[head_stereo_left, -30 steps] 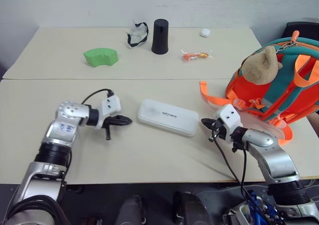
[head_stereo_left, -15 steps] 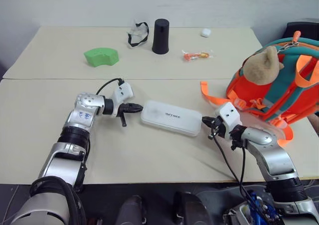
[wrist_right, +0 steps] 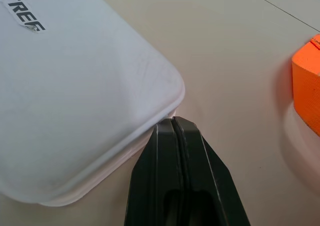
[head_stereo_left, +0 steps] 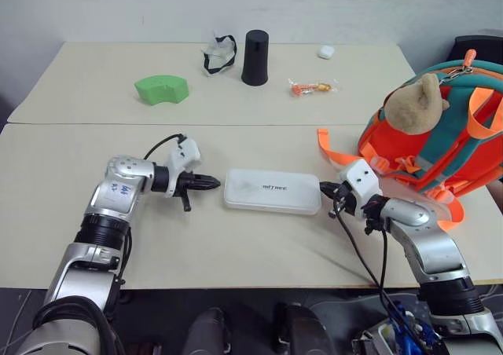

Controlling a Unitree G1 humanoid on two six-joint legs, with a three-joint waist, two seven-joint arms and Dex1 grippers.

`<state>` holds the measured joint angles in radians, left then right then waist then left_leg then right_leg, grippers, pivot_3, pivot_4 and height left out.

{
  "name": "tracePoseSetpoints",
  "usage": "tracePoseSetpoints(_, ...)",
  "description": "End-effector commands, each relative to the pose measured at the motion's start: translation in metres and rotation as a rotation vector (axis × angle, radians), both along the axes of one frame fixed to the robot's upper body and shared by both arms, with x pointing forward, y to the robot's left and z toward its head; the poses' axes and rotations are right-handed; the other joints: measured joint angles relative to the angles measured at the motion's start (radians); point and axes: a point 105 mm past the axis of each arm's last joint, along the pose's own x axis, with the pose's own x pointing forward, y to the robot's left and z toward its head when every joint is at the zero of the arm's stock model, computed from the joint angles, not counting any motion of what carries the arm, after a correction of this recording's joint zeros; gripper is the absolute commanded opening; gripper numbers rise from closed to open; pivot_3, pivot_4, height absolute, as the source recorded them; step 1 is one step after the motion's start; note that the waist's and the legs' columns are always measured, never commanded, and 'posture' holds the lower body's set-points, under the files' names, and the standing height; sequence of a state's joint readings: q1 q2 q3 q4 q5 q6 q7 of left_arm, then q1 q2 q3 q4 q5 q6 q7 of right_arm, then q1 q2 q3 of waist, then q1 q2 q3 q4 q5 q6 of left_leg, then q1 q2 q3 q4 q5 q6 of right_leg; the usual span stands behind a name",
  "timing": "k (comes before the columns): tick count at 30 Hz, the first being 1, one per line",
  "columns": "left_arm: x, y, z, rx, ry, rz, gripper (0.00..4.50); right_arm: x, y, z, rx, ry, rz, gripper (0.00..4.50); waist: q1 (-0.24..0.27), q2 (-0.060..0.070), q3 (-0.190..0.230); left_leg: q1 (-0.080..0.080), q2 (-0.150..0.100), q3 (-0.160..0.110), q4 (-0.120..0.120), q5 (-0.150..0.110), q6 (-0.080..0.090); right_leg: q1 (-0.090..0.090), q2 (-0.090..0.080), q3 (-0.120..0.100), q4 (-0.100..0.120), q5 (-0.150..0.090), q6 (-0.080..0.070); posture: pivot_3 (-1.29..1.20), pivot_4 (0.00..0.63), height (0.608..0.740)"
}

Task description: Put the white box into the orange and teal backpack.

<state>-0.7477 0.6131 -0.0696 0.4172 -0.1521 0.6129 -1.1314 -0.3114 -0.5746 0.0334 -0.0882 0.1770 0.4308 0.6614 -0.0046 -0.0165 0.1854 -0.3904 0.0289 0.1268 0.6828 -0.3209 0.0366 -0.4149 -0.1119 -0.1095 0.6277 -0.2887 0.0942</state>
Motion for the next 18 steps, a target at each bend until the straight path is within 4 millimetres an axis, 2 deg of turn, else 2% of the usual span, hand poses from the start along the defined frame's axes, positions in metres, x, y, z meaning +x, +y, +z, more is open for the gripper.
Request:
tracePoseSetpoints(1, -0.009, 0.009, 0.010, -0.130, 0.177, 0.044, 1.20, -0.001, -0.005, 0.007, -0.039, -0.053, 0.004, 0.00, -0.001, 0.000, 0.000, 0.000, 0.000, 0.000, 0.000, 0.000, 0.000, 0.000, 0.000, 0.000, 0.000, 0.000, 0.000, 0.00, 0.150, 0.740)
tracePoseSetpoints(5, -0.007, 0.006, 0.016, -0.274, 0.344, 0.111, 2.48, -0.002, -0.007, -0.001, -0.105, -0.060, 0.022, 0.00, 0.003, 0.000, 0.000, 0.000, 0.000, 0.000, 0.000, 0.000, 0.000, 0.000, 0.000, 0.000, 0.000, 0.000, 0.000, 0.00, 0.150, 0.740)
tracePoseSetpoints(10, -0.007, -0.001, 0.007, -0.218, 0.413, 0.128, 4.01, -0.002, -0.005, -0.002, -0.133, -0.074, 0.040, 0.00, 0.001, 0.000, 0.000, 0.000, -0.001, 0.000, 0.001, 0.000, 0.000, 0.000, 0.000, 0.000, 0.000, 0.000, 0.000, 0.00, 0.150, 0.740)
tracePoseSetpoints(18, -0.009, -0.032, 0.012, -0.329, 0.621, 0.096, 4.01, -0.002, 0.000, -0.002, -0.147, -0.083, 0.059, 0.00, 0.001, 0.000, 0.000, 0.000, -0.001, 0.000, 0.001, 0.001, -0.001, 0.000, 0.000, 0.001, 0.001, 0.000, 0.000, 0.00, 0.150, 0.740)
